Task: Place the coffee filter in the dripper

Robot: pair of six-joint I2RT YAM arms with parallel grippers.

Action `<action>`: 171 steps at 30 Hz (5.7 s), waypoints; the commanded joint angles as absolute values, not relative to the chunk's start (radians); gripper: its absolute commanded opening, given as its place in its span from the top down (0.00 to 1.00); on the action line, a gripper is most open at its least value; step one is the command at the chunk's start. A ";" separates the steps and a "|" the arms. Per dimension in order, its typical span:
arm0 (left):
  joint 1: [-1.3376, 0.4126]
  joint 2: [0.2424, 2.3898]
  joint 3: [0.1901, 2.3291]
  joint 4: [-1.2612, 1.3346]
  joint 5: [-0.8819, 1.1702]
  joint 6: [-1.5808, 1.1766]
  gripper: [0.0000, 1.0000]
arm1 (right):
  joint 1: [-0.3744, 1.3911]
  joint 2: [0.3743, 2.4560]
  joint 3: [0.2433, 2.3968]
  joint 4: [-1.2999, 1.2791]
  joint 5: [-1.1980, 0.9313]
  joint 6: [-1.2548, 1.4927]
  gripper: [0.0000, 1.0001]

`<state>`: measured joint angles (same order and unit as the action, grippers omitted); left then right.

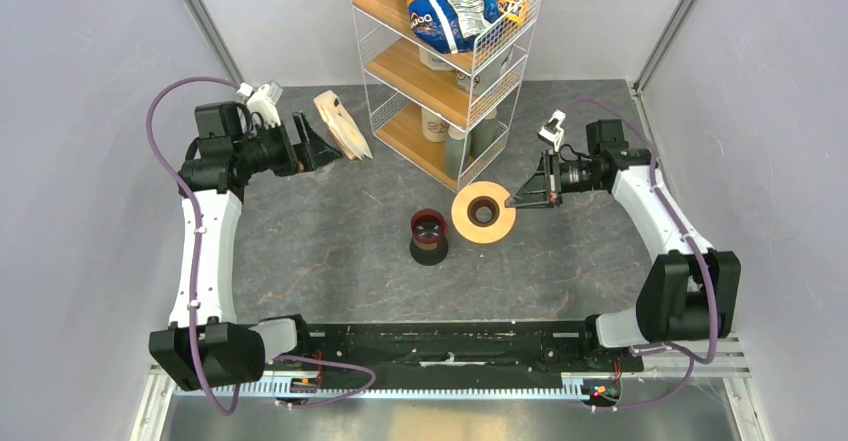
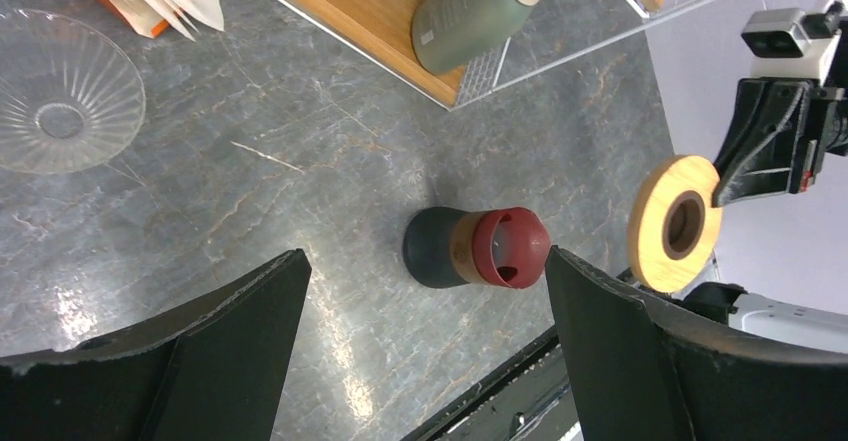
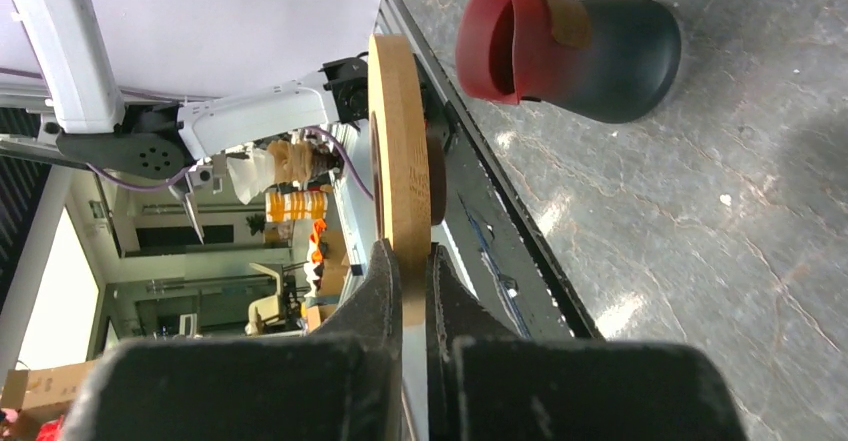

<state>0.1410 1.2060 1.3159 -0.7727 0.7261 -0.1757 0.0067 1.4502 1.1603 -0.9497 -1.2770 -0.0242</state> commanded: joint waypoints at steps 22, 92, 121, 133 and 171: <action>0.143 1.098 1.253 -0.747 0.773 -0.264 0.06 | 0.308 1.514 0.900 0.266 -1.181 0.860 1.00; 0.140 1.124 1.241 -0.735 0.762 -0.264 0.07 | 0.364 1.695 0.923 0.239 -1.137 0.766 0.94; 0.141 1.127 1.249 -0.740 0.696 -0.236 0.03 | 0.355 1.556 1.009 -0.239 -1.032 0.448 0.26; -0.060 1.221 1.124 -0.850 0.753 -0.058 0.19 | 0.338 1.514 1.041 -0.455 -0.954 0.319 0.30; -0.278 1.436 1.007 -0.475 0.867 -0.309 0.35 | 0.414 1.632 1.114 -0.314 -0.988 0.412 0.58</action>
<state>-0.2707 1.4467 1.0073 -0.5186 0.8227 -0.2707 0.4042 1.6211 1.0657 -0.3412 -0.9707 0.4110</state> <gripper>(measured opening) 0.662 0.424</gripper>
